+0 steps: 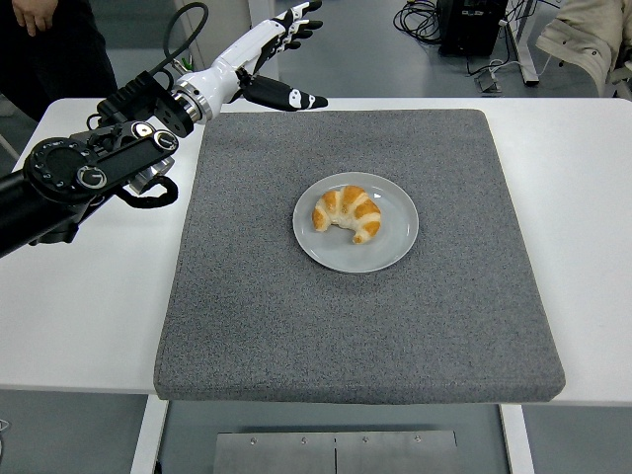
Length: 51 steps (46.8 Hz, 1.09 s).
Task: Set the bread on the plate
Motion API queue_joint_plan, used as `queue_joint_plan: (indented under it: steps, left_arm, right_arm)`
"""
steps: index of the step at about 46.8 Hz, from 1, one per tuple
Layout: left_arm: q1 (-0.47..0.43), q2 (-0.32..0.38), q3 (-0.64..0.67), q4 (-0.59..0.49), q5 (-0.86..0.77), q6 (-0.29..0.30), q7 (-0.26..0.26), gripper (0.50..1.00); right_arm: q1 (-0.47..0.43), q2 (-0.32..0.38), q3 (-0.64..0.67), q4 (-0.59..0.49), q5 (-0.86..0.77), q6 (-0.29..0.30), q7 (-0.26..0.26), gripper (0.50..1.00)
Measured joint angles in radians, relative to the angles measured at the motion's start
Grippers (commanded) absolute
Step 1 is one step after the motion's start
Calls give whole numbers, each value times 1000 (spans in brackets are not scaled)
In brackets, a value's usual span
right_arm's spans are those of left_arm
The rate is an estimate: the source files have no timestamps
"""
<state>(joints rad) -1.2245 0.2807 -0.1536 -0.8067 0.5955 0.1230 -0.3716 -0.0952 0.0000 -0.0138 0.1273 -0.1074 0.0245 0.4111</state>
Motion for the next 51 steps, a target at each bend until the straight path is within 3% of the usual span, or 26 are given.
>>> queue_joint_plan:
  steps: [10, 22, 41, 51]
  left_arm:
    - [88, 28, -100, 0, -30, 40, -2, 975]
    - [177, 39, -232, 0, -50, 47, -2, 975]
    - [261, 1, -397, 15, -211, 64, -6, 975]
    - [292, -27, -425, 56, -266, 64, -43, 975]
  right_arm:
    - [0, 0, 0, 0, 0, 0, 0, 1000]
    - [0, 0, 0, 0, 0, 0, 0, 1000]
    - [0, 0, 0, 0, 0, 0, 0, 1000]
    - [0, 0, 0, 0, 0, 0, 0, 1000]
